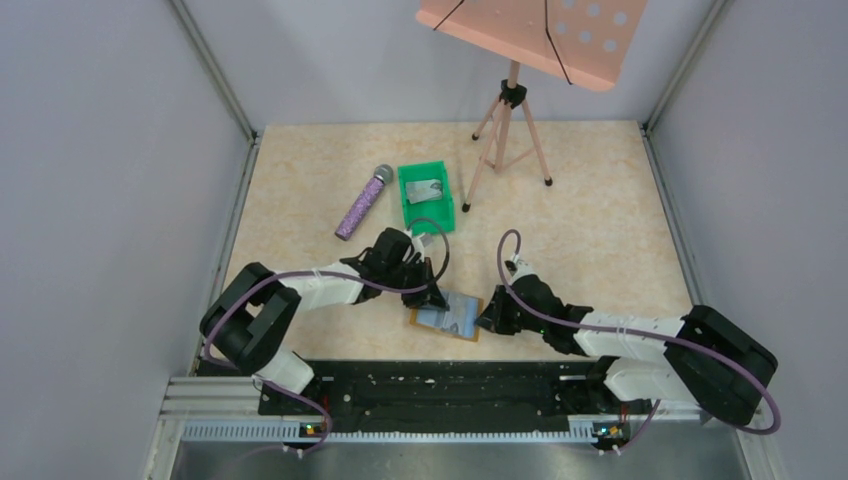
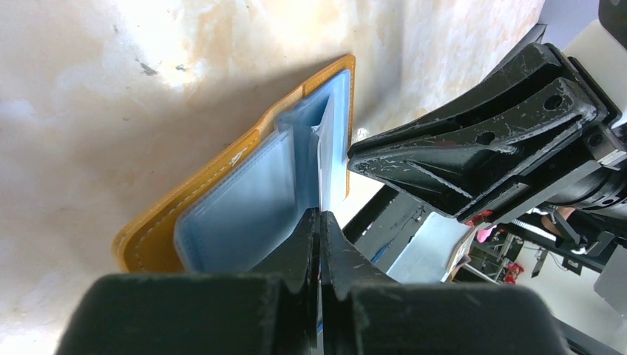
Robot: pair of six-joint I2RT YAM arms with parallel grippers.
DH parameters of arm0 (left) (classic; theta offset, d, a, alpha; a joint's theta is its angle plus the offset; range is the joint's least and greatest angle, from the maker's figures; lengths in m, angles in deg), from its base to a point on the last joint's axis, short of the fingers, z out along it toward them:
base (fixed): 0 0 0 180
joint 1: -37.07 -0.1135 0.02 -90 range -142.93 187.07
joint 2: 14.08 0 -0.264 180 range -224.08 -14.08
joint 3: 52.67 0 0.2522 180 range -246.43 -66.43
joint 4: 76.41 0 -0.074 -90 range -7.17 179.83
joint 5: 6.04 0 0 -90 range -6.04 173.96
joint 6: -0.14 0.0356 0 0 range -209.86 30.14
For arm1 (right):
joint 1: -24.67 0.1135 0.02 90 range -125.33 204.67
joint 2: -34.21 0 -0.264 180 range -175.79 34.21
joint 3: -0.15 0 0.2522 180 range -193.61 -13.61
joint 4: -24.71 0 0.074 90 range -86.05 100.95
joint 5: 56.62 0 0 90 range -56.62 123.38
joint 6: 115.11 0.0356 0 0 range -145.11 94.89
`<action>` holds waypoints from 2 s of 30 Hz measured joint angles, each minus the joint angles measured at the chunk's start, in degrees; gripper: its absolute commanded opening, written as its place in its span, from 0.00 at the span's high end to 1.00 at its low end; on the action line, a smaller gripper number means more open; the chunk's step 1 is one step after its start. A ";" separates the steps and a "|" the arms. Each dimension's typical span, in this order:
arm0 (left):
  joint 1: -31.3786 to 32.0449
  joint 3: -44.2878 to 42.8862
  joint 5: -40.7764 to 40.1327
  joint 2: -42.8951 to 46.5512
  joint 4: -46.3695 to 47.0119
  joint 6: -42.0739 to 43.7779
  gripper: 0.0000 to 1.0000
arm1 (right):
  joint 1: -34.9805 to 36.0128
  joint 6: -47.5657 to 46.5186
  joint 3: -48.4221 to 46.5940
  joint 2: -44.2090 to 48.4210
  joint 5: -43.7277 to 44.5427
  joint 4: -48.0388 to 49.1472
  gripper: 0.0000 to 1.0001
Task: Take the credit cards out of the card holder
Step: Remove the credit card from the card holder.
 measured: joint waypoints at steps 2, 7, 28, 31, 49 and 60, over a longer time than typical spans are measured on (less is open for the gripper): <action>0.63 -0.39 -0.26 -0.28 -0.20 -0.33 1.00 | 0.00 -0.15 -0.39 0.59 -0.09 -1.01 0.91; 2.95 -0.46 -1.14 -0.37 0.15 -2.08 1.00 | 0.00 -0.57 -3.19 1.90 -0.13 -2.51 0.91; 6.16 1.36 -3.32 -2.25 7.48 -5.81 0.86 | -0.02 1.79 -2.12 0.66 1.92 -4.50 0.93; 6.14 1.53 -2.82 -2.25 8.35 -6.32 0.93 | -0.02 1.90 -2.10 0.68 2.01 -4.59 0.93; 4.39 2.56 -2.23 -1.90 8.81 -6.62 1.00 | -0.04 2.58 -0.26 2.29 3.50 -3.56 0.93; 3.34 2.54 -6.82 3.17 1.44 -4.17 1.00 | -0.04 1.97 -0.35 2.34 3.85 -3.91 0.93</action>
